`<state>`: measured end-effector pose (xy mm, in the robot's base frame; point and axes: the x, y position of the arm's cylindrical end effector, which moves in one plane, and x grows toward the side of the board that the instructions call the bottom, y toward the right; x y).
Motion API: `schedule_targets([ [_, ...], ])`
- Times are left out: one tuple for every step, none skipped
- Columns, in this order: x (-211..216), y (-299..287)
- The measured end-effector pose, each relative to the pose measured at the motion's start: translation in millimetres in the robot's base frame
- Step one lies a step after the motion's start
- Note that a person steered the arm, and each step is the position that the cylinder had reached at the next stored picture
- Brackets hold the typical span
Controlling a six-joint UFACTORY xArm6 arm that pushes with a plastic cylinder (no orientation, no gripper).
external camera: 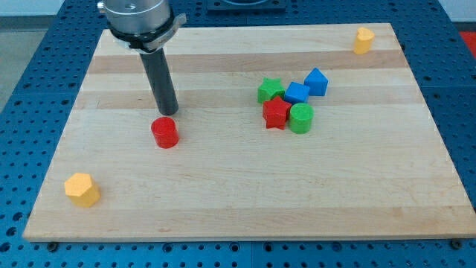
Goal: Push red circle towards yellow hexagon
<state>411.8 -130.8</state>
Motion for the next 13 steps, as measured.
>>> schedule_targets([
  [7.2, 1.0],
  [18.7, 1.0],
  [33.6, 1.3],
  [42.1, 1.3],
  [46.8, 1.4],
  [51.2, 3.1],
  [49.0, 12.1],
  [44.7, 45.7],
  [49.6, 57.6],
  [58.2, 53.3],
  [60.9, 41.4],
  [62.2, 28.2],
  [71.7, 21.4],
])
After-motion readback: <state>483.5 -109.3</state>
